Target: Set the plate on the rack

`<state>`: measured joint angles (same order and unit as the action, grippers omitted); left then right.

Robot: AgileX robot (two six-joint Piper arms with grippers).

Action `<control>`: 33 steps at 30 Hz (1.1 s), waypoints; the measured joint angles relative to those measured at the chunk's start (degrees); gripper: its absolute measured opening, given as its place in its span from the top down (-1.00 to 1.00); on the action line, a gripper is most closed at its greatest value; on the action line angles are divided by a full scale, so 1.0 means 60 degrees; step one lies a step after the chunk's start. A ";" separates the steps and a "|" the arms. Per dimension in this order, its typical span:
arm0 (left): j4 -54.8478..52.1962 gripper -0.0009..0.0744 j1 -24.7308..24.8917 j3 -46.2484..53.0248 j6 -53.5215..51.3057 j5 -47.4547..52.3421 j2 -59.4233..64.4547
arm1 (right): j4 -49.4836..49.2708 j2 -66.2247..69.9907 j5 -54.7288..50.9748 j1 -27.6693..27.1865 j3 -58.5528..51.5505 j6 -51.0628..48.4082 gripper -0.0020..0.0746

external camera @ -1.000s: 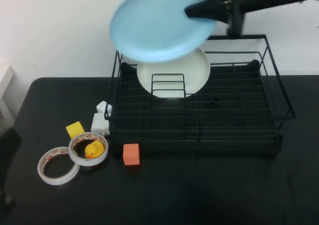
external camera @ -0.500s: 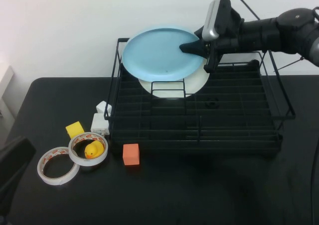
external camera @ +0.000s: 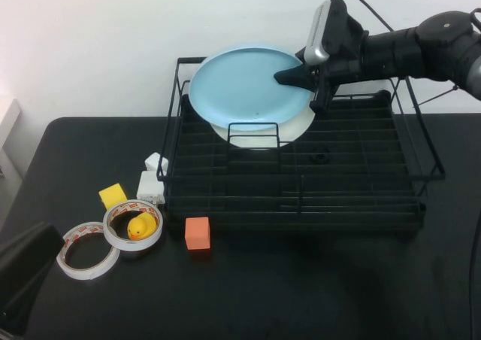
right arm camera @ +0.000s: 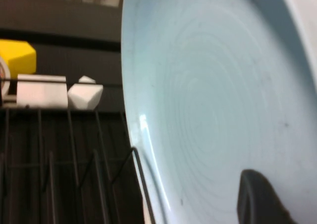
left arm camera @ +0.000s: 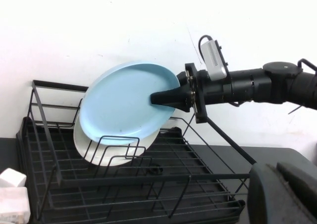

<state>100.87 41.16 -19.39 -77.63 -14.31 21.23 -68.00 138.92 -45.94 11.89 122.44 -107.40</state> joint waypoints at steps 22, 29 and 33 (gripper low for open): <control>-0.0017 0.98 0.0000 0.0000 0.0197 0.0064 0.0000 | 0.0266 -0.0470 0.0436 -0.0087 0.0159 0.2479 -0.26; -0.0034 0.98 0.0000 0.0000 0.0197 -0.0090 -0.0019 | 0.0288 -0.2528 -0.1100 -0.0512 0.0283 0.3006 -0.24; -0.0034 0.98 0.0000 0.0000 0.0028 -0.0410 -0.0019 | 0.0632 -0.3831 -0.2228 -0.0648 0.0283 0.3538 0.01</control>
<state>100.66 41.16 -19.39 -77.46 -16.77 21.12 -64.21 115.94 -59.31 8.01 124.14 -86.17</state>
